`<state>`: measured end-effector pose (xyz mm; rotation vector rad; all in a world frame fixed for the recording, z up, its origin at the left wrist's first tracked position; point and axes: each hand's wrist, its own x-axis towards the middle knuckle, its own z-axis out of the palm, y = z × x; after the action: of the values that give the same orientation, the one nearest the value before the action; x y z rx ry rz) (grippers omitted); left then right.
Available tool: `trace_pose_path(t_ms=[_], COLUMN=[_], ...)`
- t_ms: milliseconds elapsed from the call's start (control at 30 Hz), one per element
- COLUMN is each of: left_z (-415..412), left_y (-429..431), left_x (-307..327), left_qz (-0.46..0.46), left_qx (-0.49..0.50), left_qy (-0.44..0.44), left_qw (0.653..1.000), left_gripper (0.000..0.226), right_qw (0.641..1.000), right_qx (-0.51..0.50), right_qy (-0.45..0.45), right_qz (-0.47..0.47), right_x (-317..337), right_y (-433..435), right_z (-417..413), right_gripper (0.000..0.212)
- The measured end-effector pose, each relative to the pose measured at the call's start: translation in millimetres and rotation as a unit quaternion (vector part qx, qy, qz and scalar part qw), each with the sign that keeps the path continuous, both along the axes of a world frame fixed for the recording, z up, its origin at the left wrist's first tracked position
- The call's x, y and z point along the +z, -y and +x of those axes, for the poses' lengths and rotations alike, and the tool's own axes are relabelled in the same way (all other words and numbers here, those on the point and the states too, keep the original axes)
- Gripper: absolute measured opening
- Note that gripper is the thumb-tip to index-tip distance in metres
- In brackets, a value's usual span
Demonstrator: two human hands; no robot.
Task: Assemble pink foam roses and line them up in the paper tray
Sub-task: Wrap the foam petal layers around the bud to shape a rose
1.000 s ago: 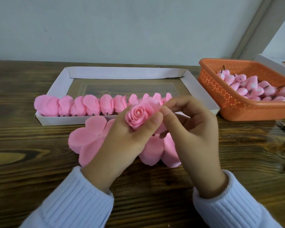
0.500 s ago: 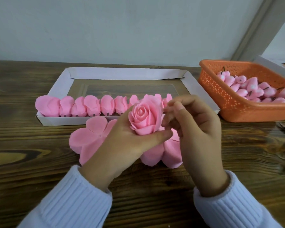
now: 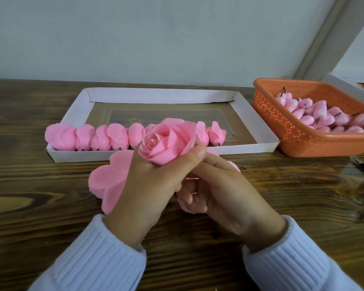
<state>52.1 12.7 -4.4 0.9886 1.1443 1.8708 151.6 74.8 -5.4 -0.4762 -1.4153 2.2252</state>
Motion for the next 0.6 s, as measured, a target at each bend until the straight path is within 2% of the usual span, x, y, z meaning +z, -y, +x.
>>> trace_pose_path(t_ms=[233, 333, 467, 533, 600], left_z=[4.1, 0.7, -1.8, -2.4, -1.1], left_y=[-1.0, -0.6, -0.6, 0.2, 0.8], left_x=[3.0, 5.5, 8.1, 6.7, 6.9], left_qz=[0.024, 0.078, 0.103, 0.093, 0.078], left_qx=[0.005, 0.040, 0.072, 0.068, 0.049], left_qy=[0.005, 0.006, 0.010, 0.011, 0.013], left_qw=[1.000, 0.996, 0.992, 0.993, 0.996], left_gripper=[0.011, 0.026, 0.018, 0.015, 0.013], right_qw=[0.998, 0.995, 0.997, 0.995, 0.991], right_qx=[0.004, 0.021, 0.033, 0.047, 0.074], right_qy=[-0.035, -0.041, -0.015, -0.034, -0.054], right_qz=[-0.046, -0.089, -0.075, -0.079, -0.098], right_x=[0.9, 0.9, -0.5, 0.3, 0.0], right_y=[-0.5, -1.1, 0.4, 1.3, -0.1], right_z=[-4.3, -4.8, -3.8, -4.2, -3.0], right_gripper=[0.021, 0.016, 0.019, 0.013, 0.035])
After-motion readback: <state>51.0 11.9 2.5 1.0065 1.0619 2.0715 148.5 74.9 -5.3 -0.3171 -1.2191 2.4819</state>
